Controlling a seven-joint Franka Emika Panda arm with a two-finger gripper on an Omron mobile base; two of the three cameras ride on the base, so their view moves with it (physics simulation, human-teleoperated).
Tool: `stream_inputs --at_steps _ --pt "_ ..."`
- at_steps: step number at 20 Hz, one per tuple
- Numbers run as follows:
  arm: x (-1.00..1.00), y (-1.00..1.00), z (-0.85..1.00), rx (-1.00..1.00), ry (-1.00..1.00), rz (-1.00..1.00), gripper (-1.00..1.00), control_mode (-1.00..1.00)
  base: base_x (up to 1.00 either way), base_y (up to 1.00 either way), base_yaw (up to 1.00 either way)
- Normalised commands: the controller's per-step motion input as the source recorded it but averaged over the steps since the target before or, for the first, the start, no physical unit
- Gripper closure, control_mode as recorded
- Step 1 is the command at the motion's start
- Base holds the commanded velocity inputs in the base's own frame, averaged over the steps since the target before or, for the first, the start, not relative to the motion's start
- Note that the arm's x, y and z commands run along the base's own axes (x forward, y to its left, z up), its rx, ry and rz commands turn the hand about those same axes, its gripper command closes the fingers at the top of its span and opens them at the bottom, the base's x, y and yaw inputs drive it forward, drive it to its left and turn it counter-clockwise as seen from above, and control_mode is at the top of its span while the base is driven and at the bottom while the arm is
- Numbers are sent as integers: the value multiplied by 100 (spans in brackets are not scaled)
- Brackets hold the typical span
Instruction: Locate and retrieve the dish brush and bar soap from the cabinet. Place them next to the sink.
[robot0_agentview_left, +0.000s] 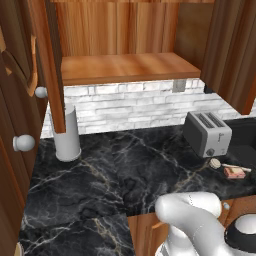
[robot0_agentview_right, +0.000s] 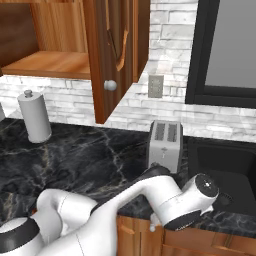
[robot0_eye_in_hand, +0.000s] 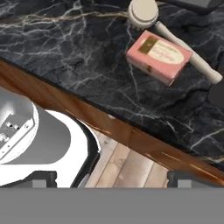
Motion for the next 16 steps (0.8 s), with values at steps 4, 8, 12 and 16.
stream_inputs --at_steps 4,8,12,16 --pt "-22 56 22 -11 -15 -7 -100 -100 0 0 0" --pt "-15 55 23 -13 -13 -13 -100 -100 0 0 0" --pt "-15 54 24 -15 -7 -14 -100 -100 0 0 0" --pt "-21 36 9 -7 -1 -24 -100 -100 0 0 0"
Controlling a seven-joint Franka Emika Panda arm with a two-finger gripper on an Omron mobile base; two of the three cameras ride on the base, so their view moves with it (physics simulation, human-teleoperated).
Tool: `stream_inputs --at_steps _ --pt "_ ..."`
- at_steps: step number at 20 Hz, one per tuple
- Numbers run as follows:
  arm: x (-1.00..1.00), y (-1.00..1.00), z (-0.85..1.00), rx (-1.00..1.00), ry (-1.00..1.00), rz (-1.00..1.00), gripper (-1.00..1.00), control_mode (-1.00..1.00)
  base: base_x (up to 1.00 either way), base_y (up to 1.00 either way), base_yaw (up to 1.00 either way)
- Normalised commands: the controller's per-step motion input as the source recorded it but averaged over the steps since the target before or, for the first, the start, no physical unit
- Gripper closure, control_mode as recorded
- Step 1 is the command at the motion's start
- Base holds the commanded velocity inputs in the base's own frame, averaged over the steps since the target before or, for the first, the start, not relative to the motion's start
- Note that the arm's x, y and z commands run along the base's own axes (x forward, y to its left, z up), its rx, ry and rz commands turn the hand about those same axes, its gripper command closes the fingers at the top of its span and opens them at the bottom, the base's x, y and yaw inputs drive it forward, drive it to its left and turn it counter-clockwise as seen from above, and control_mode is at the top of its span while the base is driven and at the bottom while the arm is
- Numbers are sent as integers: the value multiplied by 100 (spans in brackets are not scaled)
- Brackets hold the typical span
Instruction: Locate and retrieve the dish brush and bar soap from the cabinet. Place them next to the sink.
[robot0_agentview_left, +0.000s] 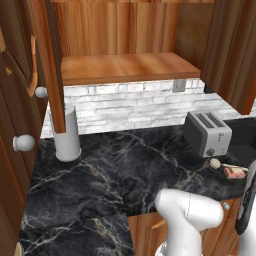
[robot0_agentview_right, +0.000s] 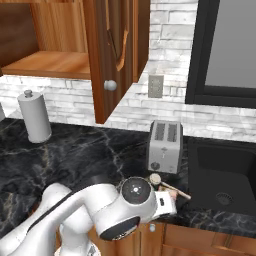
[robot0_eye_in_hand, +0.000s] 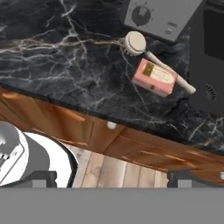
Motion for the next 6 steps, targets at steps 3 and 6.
stream_inputs --at_steps 3,6 --pt "-23 37 1 -4 0 -26 -100 -100 0 0 0" --pt "-28 35 0 -2 0 -27 -100 -100 0 0 0"
